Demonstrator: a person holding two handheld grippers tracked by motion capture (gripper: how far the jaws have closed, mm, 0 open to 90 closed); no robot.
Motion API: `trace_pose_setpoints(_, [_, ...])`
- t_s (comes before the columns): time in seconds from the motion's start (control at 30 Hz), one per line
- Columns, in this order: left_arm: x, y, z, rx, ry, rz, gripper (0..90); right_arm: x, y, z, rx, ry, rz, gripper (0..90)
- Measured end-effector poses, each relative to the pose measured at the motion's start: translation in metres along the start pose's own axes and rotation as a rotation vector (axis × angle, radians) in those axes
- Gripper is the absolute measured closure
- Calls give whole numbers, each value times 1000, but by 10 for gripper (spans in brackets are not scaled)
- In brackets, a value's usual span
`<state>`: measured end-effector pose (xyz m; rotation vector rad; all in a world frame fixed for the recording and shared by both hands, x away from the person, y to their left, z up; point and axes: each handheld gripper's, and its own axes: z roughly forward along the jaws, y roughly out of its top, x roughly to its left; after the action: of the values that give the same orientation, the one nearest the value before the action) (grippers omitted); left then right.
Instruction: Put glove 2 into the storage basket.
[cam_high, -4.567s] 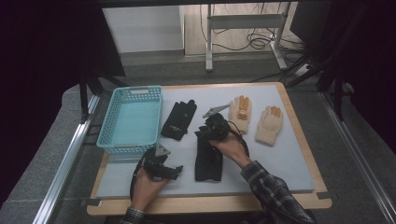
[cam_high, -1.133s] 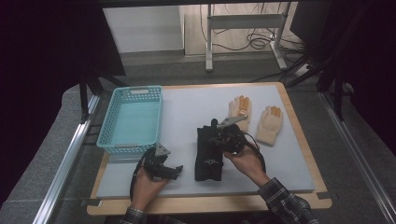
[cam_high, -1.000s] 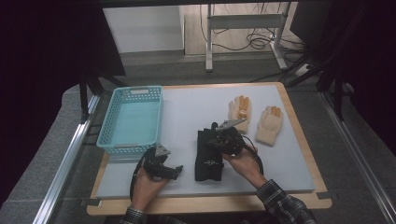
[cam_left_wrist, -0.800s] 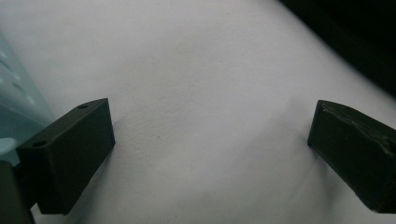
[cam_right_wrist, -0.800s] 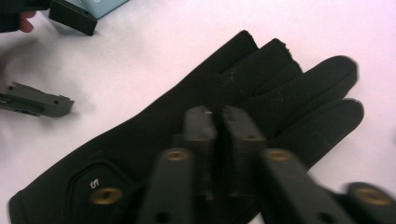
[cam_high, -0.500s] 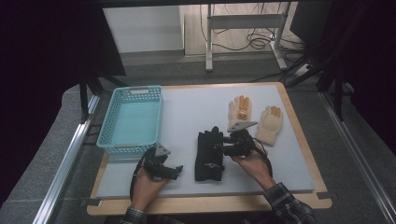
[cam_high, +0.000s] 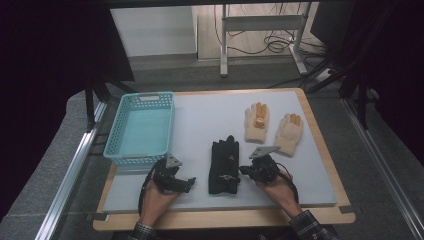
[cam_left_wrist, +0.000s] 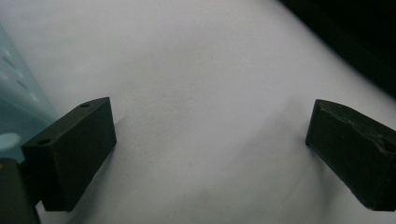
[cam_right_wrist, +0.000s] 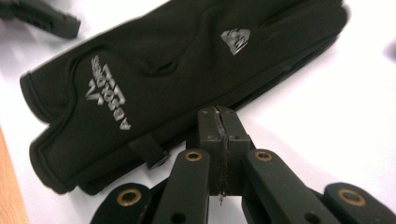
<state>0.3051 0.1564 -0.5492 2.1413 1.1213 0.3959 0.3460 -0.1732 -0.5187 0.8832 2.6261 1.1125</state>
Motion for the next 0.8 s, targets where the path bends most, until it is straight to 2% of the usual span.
trace_pose_setpoints(0.1, [3,-3,-4,10,10,-8,28,6,-6,8,2,20,-12,885])
trace_pose_setpoints(0.27, [9,-7,-7,10,17,-12,5,13,-3,13,-7,29,-26,884])
trace_pose_setpoints(0.5, [16,-12,-11,1,-12,20,30,21,1,21,-15,46,-36,884])
trace_pose_setpoints(0.57, [18,-13,-12,-3,-23,27,41,26,4,25,-18,52,-54,881])
trace_pose_setpoints(0.8, [18,-13,-11,-5,-23,22,38,37,14,38,-17,64,-84,876])
